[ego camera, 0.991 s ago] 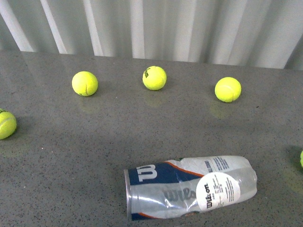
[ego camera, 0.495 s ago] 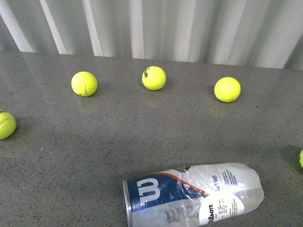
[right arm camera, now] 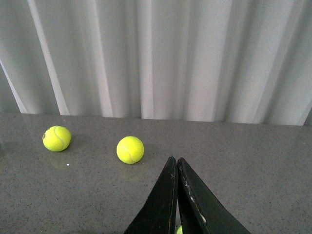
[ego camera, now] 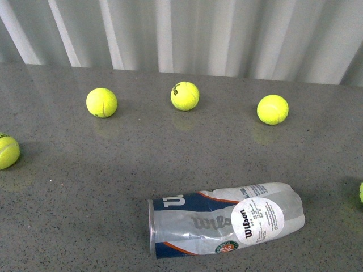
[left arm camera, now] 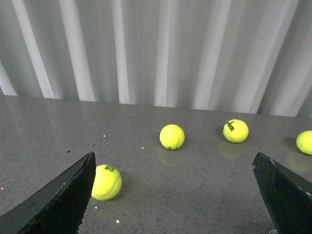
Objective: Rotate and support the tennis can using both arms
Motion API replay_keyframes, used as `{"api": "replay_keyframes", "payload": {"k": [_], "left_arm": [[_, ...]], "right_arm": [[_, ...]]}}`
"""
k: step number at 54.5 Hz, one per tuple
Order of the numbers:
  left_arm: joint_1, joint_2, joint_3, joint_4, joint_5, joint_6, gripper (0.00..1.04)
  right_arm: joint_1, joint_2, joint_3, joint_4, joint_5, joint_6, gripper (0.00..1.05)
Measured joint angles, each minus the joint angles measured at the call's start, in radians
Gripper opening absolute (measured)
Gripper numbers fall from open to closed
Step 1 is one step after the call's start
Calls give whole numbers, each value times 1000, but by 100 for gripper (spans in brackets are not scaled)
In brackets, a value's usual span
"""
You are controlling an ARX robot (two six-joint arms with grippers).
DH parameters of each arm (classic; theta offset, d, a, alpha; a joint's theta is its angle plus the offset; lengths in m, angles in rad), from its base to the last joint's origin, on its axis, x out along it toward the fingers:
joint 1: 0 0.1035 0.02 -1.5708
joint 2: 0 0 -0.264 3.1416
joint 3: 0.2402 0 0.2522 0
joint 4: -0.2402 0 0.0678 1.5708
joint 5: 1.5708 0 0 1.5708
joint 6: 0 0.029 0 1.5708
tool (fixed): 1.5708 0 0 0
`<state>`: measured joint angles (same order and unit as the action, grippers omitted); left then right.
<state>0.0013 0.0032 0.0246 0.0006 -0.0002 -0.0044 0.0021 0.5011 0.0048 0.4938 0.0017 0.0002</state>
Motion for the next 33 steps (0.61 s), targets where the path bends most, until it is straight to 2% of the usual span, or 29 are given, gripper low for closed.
{"api": "replay_keyframes", "payload": {"k": [19,33], "left_arm": [[0,0,0,0,0,0,98],[0,0,0,0,0,0,98]], "right_arm": [[0,-210,0,-200,0,0,3],[0,-290,0,-279,0,0,3]]}}
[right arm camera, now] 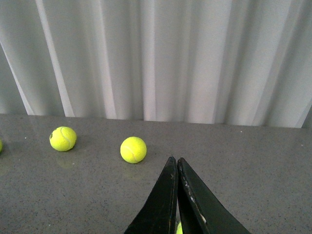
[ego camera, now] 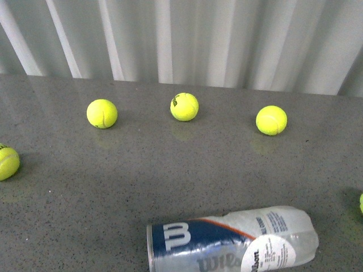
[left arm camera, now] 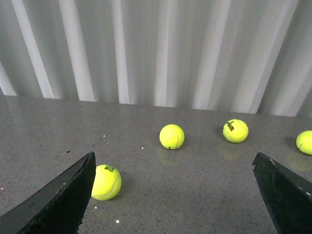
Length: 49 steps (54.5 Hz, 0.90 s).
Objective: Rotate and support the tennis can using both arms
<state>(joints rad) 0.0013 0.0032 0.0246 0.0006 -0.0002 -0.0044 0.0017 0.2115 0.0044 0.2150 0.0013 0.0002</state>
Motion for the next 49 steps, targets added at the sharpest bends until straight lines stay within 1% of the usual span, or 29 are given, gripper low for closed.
{"api": "replay_keyframes", "payload": {"k": [9,14,16,43,49], "left_arm": [[0,0,0,0,0,0,98],[0,0,0,0,0,0,98],[0,0,0,0,0,0,98],[0,-1,0,0,0,0,98],[0,-1,0,0,0,0,98]], "right_arm": [[0,-38,0,-38,0,0,3],[0,-149,1,-185,-2,0,3],[0,-176,1,-207,-2,0,3],[0,-207,1,-214,-1,0,3],[0,-207,1,-214,-2,0,19]]}}
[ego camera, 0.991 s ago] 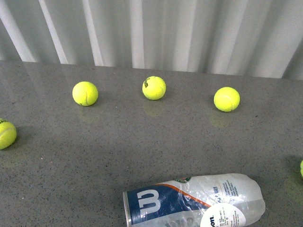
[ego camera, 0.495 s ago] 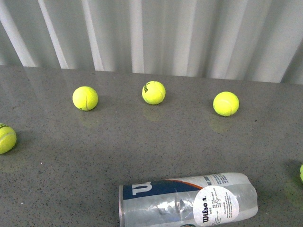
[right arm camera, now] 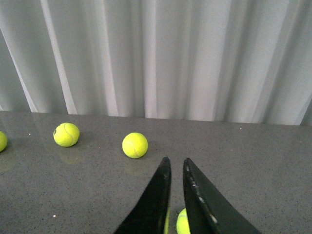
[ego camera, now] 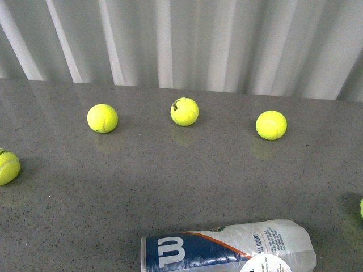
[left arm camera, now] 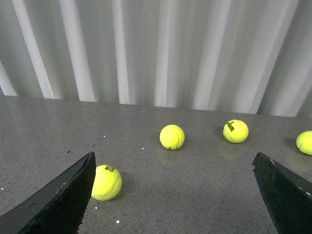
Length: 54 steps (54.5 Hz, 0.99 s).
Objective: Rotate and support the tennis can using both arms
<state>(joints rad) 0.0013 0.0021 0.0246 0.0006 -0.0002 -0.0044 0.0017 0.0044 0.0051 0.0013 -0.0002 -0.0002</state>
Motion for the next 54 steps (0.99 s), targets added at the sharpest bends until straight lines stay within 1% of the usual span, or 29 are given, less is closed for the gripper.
{"api": "replay_keyframes", "payload": {"k": [2,3,26,28,30,33,35,38,45,46,47,49,50,53,54], "left_arm": [[0,0,0,0,0,0,98],[0,0,0,0,0,0,98],[0,0,0,0,0,0,98],[0,0,0,0,0,0,98],[-2,3,1,-3,-5,-7,98],[-8,56,24,-76,-46,-67,98],[-1,139,33,-59,-30,-126,98],[32,310,34,57,46,-201,98],[51,606,81,297,225,-244,98],[51,652,93,330,270,-255,98],[51,676,99,346,288,-260,98],[42,767,120,406,356,-277,98],[39,790,125,422,365,-279,98],[14,930,151,507,471,-300,98],[9,954,156,523,484,-302,98]], "right_arm": [[0,0,0,0,0,0,26],[0,0,0,0,0,0,28],[0,0,0,0,0,0,97],[0,0,0,0,0,1,99],[0,0,0,0,0,0,97],[0,0,0,0,0,0,97],[0,0,0,0,0,0,98],[0,0,0,0,0,0,98],[0,0,0,-1,0,0,98],[0,0,0,-1,0,0,98],[0,0,0,-1,0,0,98],[0,0,0,-1,0,0,98],[0,0,0,-1,0,0,98],[0,0,0,-1,0,0,98],[0,0,0,-1,0,0,98]]}}
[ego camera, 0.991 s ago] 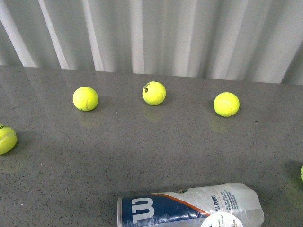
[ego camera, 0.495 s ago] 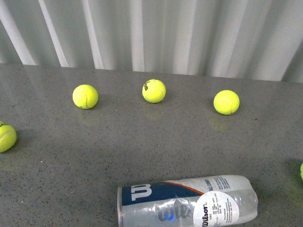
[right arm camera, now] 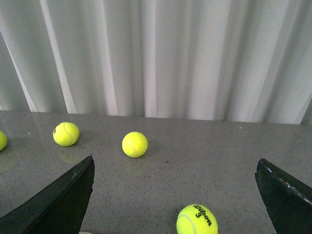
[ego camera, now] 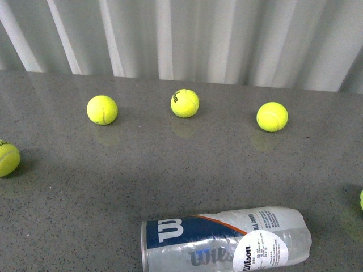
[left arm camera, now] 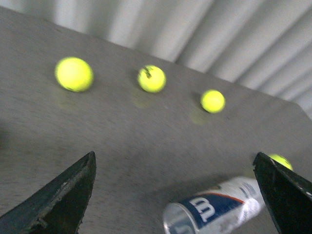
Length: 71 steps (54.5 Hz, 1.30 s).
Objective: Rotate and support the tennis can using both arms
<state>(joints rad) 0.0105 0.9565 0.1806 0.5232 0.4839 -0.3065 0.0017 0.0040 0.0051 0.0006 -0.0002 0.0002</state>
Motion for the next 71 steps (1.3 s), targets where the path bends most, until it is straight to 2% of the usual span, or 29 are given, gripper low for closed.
{"api": "replay_keyframes", "payload": {"k": [5,9,21,34,46,58,71], "left_arm": [[-41,217,39,127,63,-37,98],[-70,371,79,189,58,-44,98],[-126,653,135,220,71,-38,98],[-197,753,127,185,115,-9,98],[-291,829,119,258,95,-22,98],[-379,930,151,371,61,-118,98],[-438,991,177,445,58,-191,98]], "right_arm": [[0,0,0,0,0,0,98],[0,0,0,0,0,0,98],[0,0,0,0,0,0,98],[0,0,0,0,0,0,98],[0,0,0,0,0,0,98],[0,0,0,0,0,0,98],[0,0,0,0,0,0,98]]}}
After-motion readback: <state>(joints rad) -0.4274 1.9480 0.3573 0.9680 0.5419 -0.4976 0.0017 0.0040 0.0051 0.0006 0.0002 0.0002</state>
